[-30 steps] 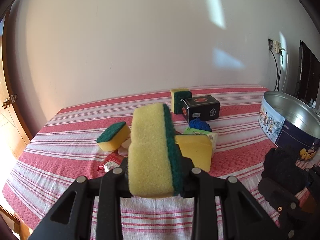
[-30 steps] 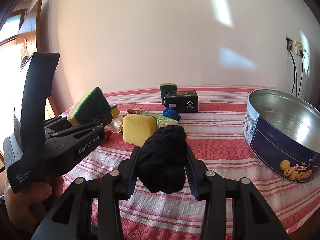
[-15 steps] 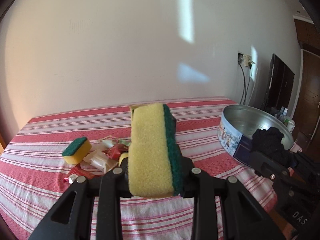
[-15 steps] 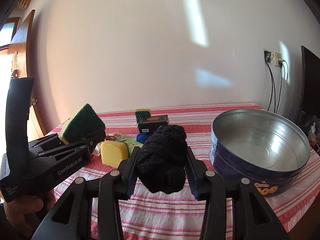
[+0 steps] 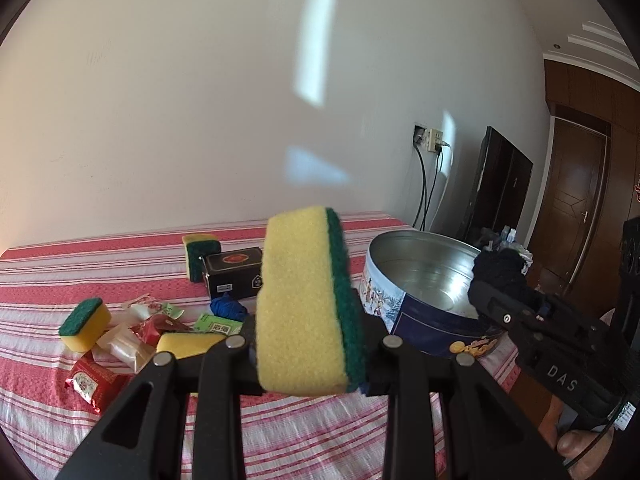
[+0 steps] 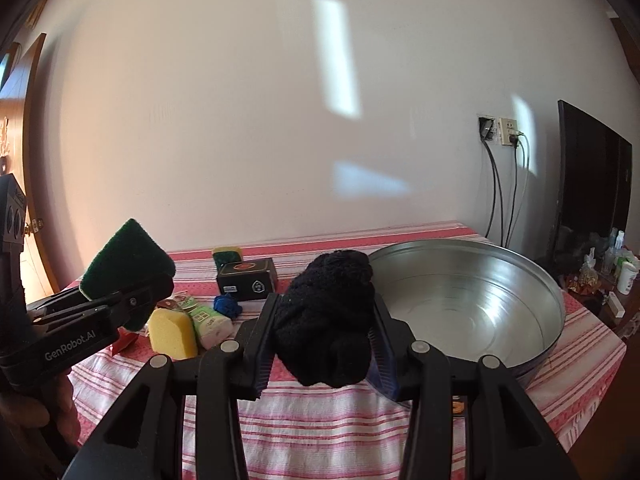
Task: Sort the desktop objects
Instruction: 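Carry the black ball and yellow sponge over the silver tin with both grippers, then open both grippers to drop the ball and sponge into the tin, then move both grippers back over the remaining objects on the table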
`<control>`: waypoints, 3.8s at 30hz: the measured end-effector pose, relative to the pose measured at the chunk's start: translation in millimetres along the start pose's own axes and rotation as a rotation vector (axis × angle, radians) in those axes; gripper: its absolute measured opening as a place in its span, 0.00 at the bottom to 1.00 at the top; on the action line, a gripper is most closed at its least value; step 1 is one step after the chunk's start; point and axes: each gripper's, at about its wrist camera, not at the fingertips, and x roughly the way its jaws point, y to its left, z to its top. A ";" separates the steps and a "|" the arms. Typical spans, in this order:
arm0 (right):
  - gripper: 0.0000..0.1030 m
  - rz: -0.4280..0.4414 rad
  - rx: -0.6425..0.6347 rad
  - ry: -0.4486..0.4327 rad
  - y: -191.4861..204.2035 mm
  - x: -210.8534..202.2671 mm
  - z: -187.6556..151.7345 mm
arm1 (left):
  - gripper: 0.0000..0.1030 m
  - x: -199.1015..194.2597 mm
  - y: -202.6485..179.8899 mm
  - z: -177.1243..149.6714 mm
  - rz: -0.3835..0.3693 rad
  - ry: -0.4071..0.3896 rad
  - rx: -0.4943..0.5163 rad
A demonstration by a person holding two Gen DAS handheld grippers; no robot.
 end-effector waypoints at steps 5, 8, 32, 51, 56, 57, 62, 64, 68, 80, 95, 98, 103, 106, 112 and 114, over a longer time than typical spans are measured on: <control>0.44 -0.132 0.056 -0.027 -43.9 -5.2 8.4 | 0.29 24.5 -23.1 6.9 -0.036 0.026 0.042; 0.44 -0.210 0.073 -0.051 -70.6 -3.4 14.2 | 0.29 42.2 -40.7 13.3 -0.069 0.042 0.065; 0.72 -0.359 0.170 0.097 -148.2 56.0 15.9 | 0.86 139.3 -118.4 22.5 -0.083 0.130 0.128; 0.78 -0.259 0.069 0.021 -68.3 52.6 32.8 | 0.96 98.1 -40.5 23.7 0.090 -0.001 0.022; 0.79 -0.192 0.092 -0.028 -43.2 55.7 33.0 | 0.96 71.0 -3.4 17.1 0.160 -0.052 -0.034; 0.79 -0.176 0.094 -0.025 -37.0 58.7 32.7 | 0.96 65.9 4.2 17.0 0.180 -0.063 -0.042; 0.79 -0.136 0.043 -0.020 -1.3 68.3 30.9 | 0.96 39.1 38.2 13.3 0.294 -0.123 -0.036; 0.79 -0.127 0.017 -0.048 11.8 67.3 27.7 | 0.96 30.5 53.1 10.2 0.331 -0.130 -0.046; 0.79 -0.075 0.033 -0.155 28.8 58.4 17.3 | 0.96 13.6 83.1 1.5 0.385 -0.131 -0.079; 0.91 0.028 -0.060 -0.214 97.2 63.8 5.4 | 0.97 -41.8 183.9 -17.3 0.624 -0.150 -0.220; 0.91 0.323 -0.323 0.108 178.0 102.1 -14.7 | 0.97 -32.1 209.7 -48.9 0.573 0.078 -0.303; 0.91 0.350 -0.367 0.153 188.2 108.8 -19.8 | 0.97 -15.2 204.5 -52.1 0.554 0.147 -0.271; 0.86 0.357 -0.402 0.223 194.6 125.4 -23.4 | 0.97 2.8 203.5 -56.8 0.548 0.218 -0.281; 0.65 0.334 -0.462 0.297 199.8 141.1 -28.8 | 0.97 7.4 205.5 -57.9 0.546 0.244 -0.309; 0.64 0.359 -0.521 0.322 202.9 151.0 -34.3 | 0.97 16.6 206.2 -58.1 0.525 0.284 -0.351; 0.64 0.361 -0.556 0.312 204.9 148.8 -36.8 | 0.97 22.4 203.7 -57.2 0.516 0.307 -0.349</control>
